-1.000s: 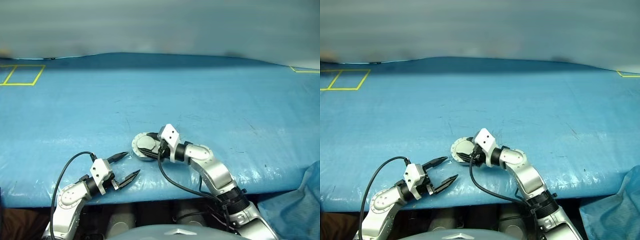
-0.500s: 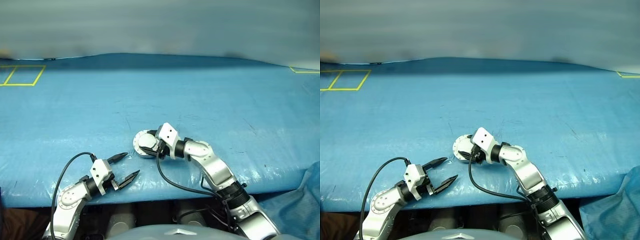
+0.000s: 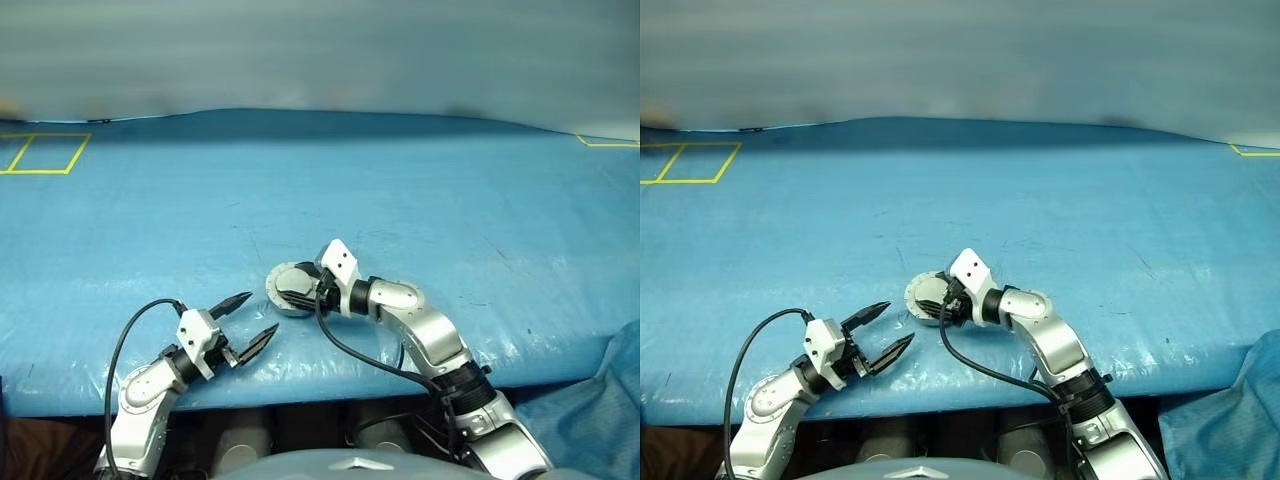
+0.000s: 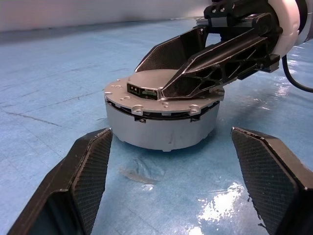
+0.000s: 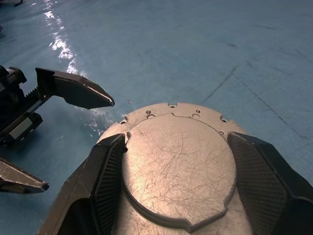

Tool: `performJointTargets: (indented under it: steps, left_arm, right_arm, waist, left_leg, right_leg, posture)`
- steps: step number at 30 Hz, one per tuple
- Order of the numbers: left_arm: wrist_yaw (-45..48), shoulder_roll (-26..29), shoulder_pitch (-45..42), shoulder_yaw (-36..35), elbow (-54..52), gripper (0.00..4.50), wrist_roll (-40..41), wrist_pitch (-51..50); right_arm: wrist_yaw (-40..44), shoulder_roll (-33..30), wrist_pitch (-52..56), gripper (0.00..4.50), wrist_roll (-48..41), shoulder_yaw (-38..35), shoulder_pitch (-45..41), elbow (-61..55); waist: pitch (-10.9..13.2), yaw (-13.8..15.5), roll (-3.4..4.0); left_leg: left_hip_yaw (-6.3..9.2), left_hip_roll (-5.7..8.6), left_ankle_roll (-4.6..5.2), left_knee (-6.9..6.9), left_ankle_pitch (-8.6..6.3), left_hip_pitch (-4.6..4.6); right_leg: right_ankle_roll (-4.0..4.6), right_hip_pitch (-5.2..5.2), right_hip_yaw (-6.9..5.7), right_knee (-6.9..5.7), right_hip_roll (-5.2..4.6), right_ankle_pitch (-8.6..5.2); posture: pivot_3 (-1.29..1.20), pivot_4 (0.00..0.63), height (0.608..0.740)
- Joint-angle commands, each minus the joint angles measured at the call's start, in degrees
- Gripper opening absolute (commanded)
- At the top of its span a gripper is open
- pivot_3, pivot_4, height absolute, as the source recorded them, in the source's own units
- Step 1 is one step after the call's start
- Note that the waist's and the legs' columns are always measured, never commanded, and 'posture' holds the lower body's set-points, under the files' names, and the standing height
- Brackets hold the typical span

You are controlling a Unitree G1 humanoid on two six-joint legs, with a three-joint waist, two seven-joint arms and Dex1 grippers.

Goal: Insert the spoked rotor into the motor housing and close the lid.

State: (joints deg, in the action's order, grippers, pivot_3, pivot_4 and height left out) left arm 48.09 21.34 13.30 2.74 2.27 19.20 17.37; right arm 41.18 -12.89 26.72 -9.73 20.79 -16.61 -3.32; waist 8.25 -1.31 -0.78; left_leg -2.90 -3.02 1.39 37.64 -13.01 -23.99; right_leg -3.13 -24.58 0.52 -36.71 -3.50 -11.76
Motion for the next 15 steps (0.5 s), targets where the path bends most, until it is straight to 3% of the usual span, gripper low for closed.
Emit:
performJointTargets:
  steps: [1,15]
  left_arm:
    - [-0.3,-0.7,-0.8,-0.1,-2.6,4.12,1.6,-2.2]
    - [2.2,-0.8,-0.1,0.0,-6.0,4.12,4.2,-7.1]
  right_arm:
    - [-0.1,-1.0,-0.3,3.00,2.1,2.2,1.7,1.9]
    - [-3.8,-2.9,-8.3,3.00,10.8,5.3,0.4,6.9]
  waist:
    - [0.0,0.1,-0.01]
    - [0.0,-0.3,0.01]
  left_leg:
    - [0.01,0.01,0.00,-0.01,0.00,0.00]
    - [-0.05,-0.05,-0.05,0.00,-0.02,0.19]
  right_leg:
    - [0.00,0.01,0.00,0.01,0.00,0.00]
    - [-0.01,0.06,0.00,-0.04,-0.01,-0.01]
  posture:
    - [0.00,0.150,0.740]
    - [0.00,0.150,0.740]
